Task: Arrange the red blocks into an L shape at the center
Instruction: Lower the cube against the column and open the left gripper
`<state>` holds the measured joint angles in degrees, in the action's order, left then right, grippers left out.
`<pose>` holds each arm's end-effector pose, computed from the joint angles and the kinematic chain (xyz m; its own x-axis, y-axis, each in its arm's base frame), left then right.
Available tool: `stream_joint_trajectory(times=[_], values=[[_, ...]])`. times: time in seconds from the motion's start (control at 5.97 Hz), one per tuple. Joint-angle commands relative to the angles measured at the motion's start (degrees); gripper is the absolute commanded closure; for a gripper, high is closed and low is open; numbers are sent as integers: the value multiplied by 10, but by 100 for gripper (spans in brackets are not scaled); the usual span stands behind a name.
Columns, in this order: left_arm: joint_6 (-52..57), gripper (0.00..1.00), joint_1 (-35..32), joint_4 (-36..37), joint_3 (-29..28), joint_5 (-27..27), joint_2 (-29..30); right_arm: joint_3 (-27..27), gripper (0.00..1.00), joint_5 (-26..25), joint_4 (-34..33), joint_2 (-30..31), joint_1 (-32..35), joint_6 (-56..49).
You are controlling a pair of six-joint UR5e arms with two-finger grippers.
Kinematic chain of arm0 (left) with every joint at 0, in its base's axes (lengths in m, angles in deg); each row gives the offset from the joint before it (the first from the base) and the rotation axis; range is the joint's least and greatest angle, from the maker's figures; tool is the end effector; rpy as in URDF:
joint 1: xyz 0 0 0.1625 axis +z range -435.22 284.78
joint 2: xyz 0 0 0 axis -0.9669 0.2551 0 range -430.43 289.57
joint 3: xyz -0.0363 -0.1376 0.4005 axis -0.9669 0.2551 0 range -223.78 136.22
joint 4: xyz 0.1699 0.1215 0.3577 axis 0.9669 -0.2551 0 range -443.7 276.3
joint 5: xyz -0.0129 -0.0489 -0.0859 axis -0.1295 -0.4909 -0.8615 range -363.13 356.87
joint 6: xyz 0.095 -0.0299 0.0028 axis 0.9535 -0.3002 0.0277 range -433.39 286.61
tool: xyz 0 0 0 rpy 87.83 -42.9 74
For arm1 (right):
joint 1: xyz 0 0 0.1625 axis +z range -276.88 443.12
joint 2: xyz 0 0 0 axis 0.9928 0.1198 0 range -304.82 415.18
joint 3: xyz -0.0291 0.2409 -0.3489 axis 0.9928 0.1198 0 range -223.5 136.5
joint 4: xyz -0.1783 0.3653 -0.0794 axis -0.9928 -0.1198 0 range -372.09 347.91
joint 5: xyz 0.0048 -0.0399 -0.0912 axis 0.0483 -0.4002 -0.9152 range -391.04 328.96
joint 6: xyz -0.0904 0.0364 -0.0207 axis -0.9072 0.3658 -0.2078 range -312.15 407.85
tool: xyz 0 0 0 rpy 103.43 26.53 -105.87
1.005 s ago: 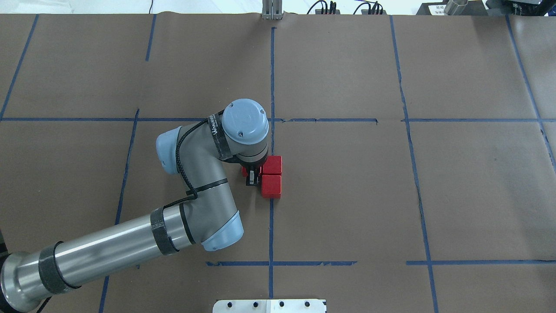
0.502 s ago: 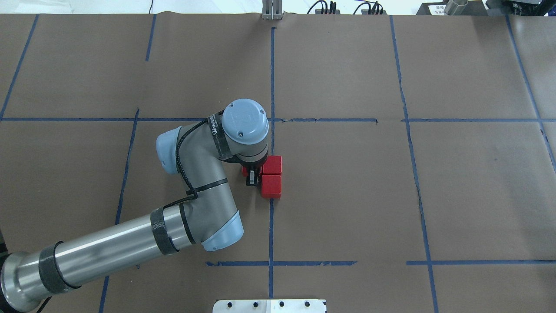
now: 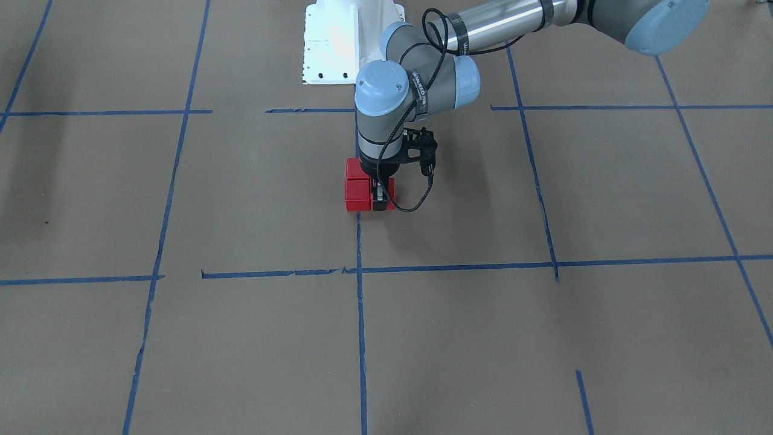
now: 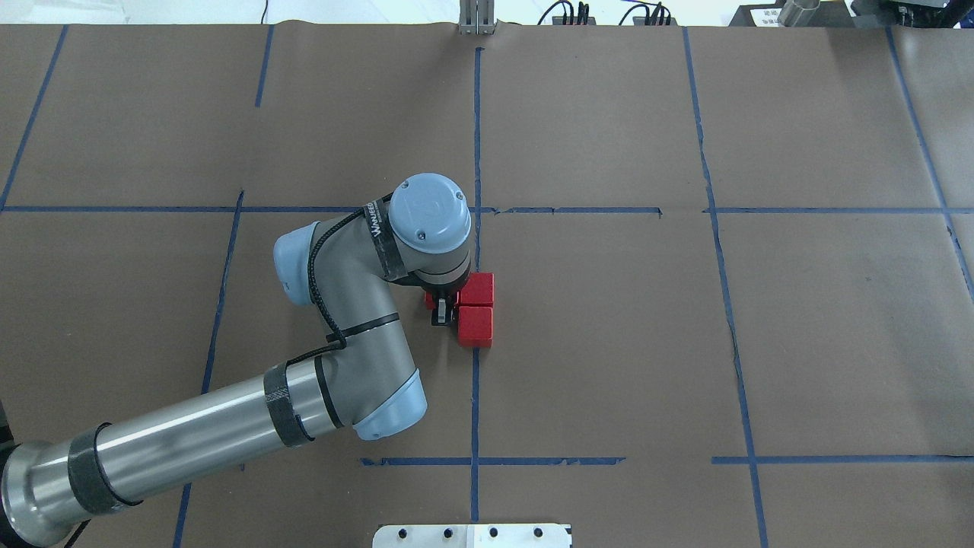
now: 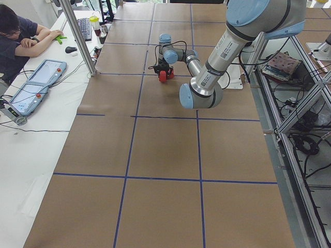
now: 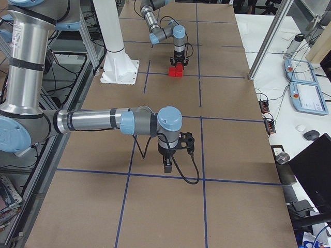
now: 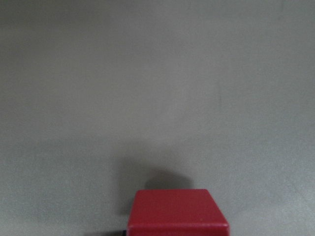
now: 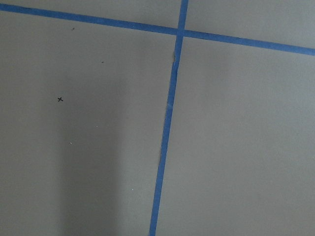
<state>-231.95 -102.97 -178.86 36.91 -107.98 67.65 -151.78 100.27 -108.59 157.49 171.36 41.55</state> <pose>0.6230 -0.4496 0.2011 -0.0394 -0.9959 -0.0818 0.7002 0.0309 -0.7133 0.0553 -0.4003 0.6127 0.7431 -0.1265 0.6571 0.1129 0.9916 0.0632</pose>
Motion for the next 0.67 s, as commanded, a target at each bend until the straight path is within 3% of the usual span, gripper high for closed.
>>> stream_joint_trajectory(times=[0.0, 0.5], values=[[5, 53, 1, 0, 0, 0, 0, 0, 0, 0, 0, 0, 0, 0], [15, 45, 1, 0, 0, 0, 0, 0, 0, -1, 0, 0, 0, 0]])
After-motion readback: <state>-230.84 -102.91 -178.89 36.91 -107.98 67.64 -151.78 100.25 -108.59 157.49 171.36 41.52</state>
